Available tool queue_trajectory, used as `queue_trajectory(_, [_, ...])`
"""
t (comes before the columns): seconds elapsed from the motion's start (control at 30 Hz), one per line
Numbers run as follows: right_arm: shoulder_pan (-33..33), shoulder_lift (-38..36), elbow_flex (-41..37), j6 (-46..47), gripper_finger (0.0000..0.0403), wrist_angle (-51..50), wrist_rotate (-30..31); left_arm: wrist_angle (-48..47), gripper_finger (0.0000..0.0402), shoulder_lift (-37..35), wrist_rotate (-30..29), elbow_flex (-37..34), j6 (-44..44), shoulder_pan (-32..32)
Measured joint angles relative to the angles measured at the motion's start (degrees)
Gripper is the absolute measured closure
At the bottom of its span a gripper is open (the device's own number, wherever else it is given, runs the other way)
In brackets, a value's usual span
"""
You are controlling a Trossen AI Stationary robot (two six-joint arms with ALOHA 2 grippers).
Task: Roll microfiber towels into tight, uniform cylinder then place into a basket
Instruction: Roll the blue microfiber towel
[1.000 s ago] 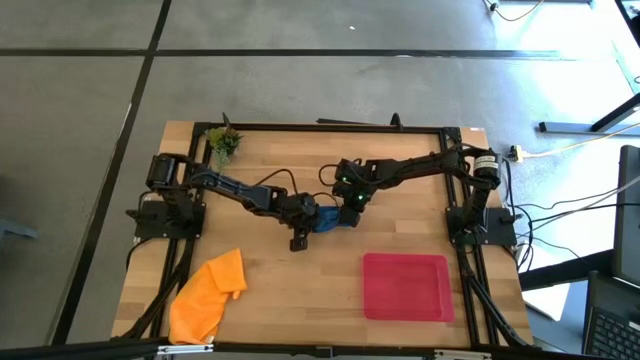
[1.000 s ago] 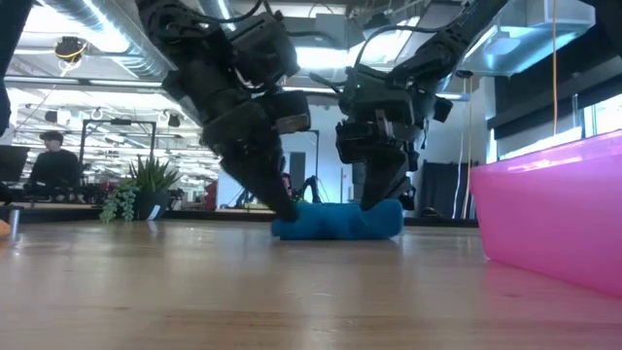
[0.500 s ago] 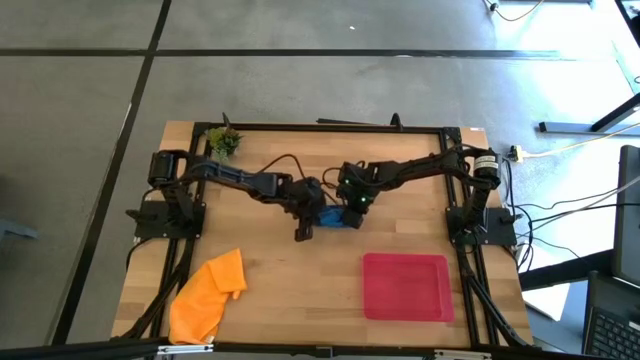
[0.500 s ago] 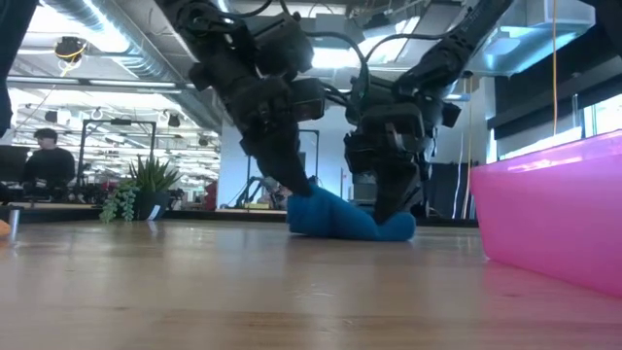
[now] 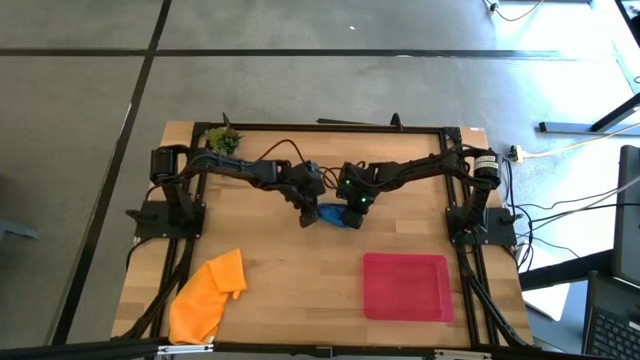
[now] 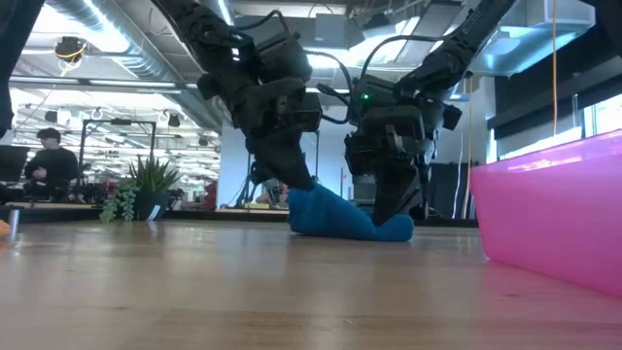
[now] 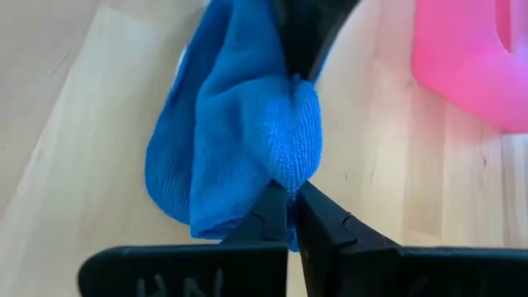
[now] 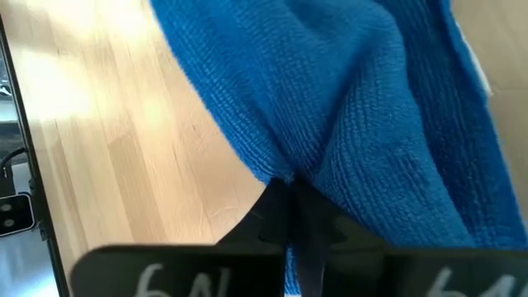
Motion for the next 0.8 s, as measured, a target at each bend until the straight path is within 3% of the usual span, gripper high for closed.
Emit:
queue_trajectory(0.3, [0.01,0.02,-0.11,0.06,0.0398,-0.55,0.15,2.59,0.0401,3.37,-5.42,0.19,-6.29,0.44])
queue_trajectory(0.8, [0.64,0.02,-0.08,0.00,0.0398,-0.69,0.13,2.99,0.0401,4.04,-5.19,4.53,-9.41,1.16])
